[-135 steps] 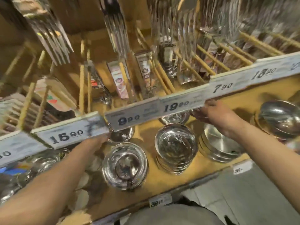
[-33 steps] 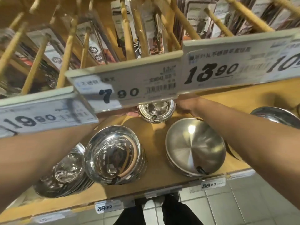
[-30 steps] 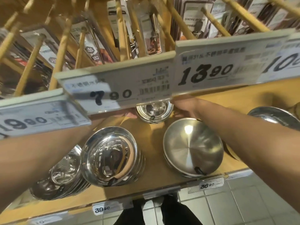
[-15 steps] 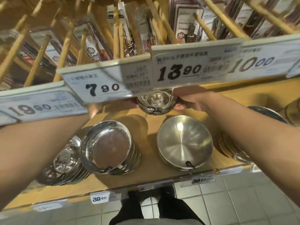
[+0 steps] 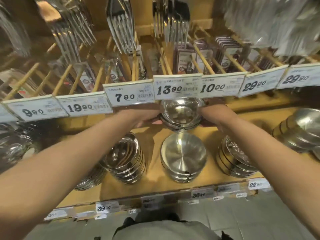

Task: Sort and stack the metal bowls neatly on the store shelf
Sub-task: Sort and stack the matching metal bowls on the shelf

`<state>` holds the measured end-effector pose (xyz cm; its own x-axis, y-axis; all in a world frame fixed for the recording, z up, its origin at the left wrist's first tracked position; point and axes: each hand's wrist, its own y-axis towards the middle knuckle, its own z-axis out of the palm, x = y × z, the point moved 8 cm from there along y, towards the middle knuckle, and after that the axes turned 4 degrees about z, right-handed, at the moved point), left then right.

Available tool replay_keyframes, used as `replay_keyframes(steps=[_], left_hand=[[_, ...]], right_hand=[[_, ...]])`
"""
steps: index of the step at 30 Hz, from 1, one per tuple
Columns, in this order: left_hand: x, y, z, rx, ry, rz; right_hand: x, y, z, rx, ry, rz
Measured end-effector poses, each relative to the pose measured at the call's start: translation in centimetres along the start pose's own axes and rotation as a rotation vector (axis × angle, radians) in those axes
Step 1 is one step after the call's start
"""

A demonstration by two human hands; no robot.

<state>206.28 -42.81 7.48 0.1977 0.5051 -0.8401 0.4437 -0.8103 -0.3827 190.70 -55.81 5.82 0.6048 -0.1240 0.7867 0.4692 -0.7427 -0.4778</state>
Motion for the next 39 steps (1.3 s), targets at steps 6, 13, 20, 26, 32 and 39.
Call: replay_keyframes(steps=[6,13,20,26,32,39], left_hand=[[0.1,-3.1,0.5,-0.073,0.129,-0.044],[0.4,-8.9,-4.3,-0.159,0.228,0.091],[5.2,-14.6,-11.4,-0.258,0.079,0.11],[10.0,-17.9,-15.3,-0.259,-0.06,0.129],[16.2,-20.3,-20.8,-0.327,-0.183,0.056],[22.8,-21.3,-24.1,-0.504,-0.141,-0.108]], right_hand=[[-0.4,-4.2,-2.5,-0.138,-0.096,-0.048],[2.3,-10.4,1.8,-0.125,-0.198,-0.137],[6.0,-16.2,9.6,-0.102,-0.299,-0.194],[7.5,-18.1,15.1,-0.083,-0.262,-0.21],[8.5,-18.5,23.3,0.003,-0.189,-0.219],[8.6,-15.7,31.6,0.009,-0.324,-0.194]])
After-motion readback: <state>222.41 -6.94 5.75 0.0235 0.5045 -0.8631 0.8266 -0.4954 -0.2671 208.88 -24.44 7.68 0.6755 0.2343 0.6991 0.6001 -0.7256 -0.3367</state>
